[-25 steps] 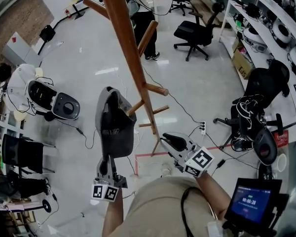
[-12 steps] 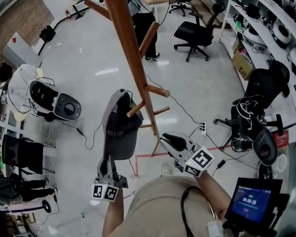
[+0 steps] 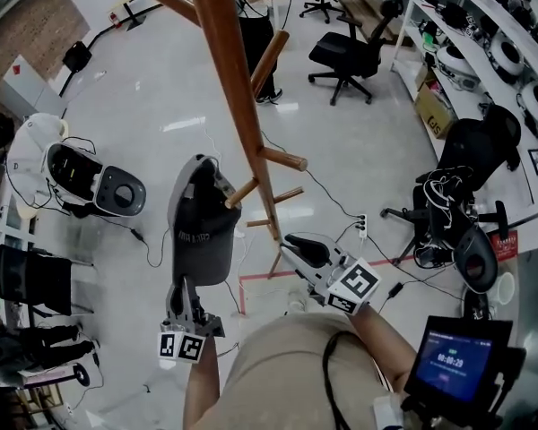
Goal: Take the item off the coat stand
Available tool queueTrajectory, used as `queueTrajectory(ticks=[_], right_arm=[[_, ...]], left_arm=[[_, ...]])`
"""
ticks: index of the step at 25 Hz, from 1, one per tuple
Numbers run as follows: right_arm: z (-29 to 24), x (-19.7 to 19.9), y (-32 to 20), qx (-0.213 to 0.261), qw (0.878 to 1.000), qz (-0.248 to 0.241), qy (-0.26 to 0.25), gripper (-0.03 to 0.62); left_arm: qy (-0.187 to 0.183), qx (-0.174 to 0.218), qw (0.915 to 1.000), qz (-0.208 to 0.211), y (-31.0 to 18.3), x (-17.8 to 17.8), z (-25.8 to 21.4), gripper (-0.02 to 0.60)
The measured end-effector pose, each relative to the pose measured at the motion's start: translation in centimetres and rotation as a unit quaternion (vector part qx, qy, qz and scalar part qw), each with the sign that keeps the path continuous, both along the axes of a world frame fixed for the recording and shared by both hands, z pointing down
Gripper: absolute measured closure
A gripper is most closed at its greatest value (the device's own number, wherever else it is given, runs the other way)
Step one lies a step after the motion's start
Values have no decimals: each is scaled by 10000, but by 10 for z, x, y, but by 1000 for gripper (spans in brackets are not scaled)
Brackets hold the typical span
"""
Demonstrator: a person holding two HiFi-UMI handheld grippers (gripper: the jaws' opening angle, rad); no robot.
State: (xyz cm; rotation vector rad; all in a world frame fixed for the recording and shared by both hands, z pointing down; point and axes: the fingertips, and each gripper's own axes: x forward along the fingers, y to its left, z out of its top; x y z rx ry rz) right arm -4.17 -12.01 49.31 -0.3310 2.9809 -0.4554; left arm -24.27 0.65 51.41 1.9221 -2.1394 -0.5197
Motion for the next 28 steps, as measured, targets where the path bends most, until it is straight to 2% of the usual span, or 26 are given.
queueTrajectory(ticks=[16,19,22,28], right_arm=[[-4,-19,5,-7,9992,350,166,516],[0,-24,7,195,9979,513,351,524],[-1,-35,12,542,9947,681,547,565],[-12,-65,26,644,9930,897,422,577]], left_arm=[[93,-36,9995,315,-8,-29,-1,551],[104,-33,9991,404,-8,-34,3,551],[111,-23,9987,500,-10,-44,5,551],[51,38,9976,690,-11,-74,-10,551]])
